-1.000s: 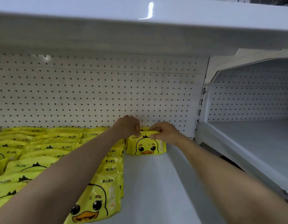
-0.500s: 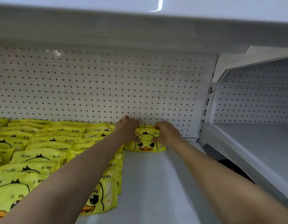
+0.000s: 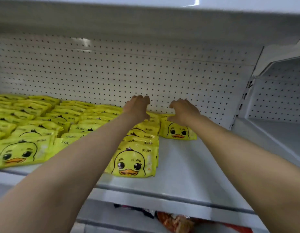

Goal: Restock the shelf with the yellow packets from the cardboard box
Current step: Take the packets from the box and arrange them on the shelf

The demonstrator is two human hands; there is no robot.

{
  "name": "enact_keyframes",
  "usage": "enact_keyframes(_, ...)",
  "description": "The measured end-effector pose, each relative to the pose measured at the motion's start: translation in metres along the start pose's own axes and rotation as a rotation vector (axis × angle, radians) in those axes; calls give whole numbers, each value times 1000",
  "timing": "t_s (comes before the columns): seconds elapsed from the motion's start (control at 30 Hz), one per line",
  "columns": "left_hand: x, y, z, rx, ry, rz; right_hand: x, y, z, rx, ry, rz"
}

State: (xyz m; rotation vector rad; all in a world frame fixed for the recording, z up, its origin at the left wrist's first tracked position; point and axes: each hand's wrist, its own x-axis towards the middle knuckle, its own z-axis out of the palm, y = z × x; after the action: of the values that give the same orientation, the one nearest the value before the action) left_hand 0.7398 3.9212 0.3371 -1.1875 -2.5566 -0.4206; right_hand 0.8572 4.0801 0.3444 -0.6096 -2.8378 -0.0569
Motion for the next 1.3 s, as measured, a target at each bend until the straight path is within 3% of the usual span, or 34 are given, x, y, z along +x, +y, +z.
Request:
enact_keyframes(0.3,-161,-157,-102,9,159,-225,-33,-222,-30,139,172,-333)
enact_keyframes(0.57,-365,-305,-174,257,265,-470,-102,-458,4,386,282,-742)
enact_keyframes(0.9,-541,-436,-210,393,214,-759,-164,-686,49,456,96,-990)
enact_keyframes(1.3,-623,-651,-171,416,105,-1057,-113,-928,153,463,-76,-1211)
